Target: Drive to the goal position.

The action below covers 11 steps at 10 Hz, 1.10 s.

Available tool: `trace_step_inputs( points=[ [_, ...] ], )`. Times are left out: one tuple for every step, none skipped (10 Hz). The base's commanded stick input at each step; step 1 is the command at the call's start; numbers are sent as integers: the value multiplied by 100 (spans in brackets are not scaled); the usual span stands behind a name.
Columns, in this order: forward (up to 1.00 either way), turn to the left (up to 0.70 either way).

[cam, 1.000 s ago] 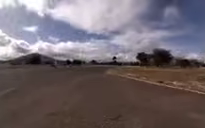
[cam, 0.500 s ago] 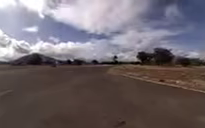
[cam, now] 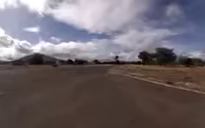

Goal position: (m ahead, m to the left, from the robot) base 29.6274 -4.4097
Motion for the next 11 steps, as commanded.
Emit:
trace_step_inputs(
  points=[
    [70,0],
    [70,0],
    [70,0],
    [70,0],
    [70,0],
    [70,0],
    [70,0],
    [70,0],
    [70,0],
    [70,0],
    [70,0]
  ],
)
